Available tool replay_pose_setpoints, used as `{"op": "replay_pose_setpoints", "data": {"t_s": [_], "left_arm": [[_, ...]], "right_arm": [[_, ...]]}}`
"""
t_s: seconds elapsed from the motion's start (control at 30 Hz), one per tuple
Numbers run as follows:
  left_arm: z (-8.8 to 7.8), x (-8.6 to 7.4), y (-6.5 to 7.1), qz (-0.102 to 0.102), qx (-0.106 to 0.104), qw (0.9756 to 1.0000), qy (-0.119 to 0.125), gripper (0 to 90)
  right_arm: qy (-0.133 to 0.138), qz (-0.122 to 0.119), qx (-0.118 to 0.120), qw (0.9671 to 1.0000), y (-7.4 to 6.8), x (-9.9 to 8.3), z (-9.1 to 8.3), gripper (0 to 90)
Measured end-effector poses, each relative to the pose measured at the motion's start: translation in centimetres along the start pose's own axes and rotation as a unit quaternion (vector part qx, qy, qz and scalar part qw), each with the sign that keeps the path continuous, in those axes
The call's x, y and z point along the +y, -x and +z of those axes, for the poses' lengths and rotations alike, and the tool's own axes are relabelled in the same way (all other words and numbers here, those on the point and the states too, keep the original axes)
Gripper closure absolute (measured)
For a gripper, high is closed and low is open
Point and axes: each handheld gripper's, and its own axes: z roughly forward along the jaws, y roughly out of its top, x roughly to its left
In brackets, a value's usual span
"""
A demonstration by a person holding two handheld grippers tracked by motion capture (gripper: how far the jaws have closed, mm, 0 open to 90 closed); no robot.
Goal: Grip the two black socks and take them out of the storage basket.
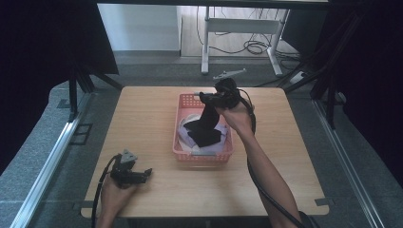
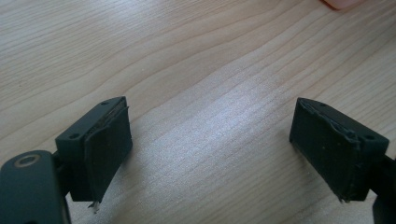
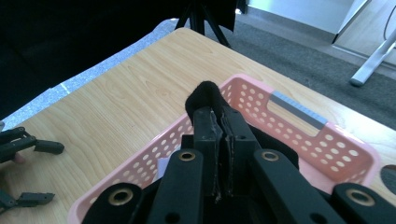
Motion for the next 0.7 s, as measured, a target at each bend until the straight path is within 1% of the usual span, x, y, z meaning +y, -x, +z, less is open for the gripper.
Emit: {"op": "replay_pose_setpoints", "data": {"t_s": [0.1,0.27,0.43,0.7], "left_arm": [[0.0,0.0,0.0,0.0,0.0,1.0,0.0,12.6],[0.0,0.0,0.0,0.0,0.0,1.0,0.0,12.6],[0.0,0.0,0.0,0.0,0.0,1.0,0.0,12.6],[0.0,0.0,0.0,-0.001,0.0,1.0,0.0,12.6]], "right_arm": [[0.005,-0.004,-0.004,1.0,0.1,0.2,-0.9,86.0],[0.008,-0.001,-0.008,0.9999,0.5,0.1,-2.1,86.0],[0.013,0.005,-0.014,0.9998,1.2,-0.4,-3.4,86.0],[0.022,0.012,-0.032,0.9992,2.4,-1.0,-5.4,85.9]]}}
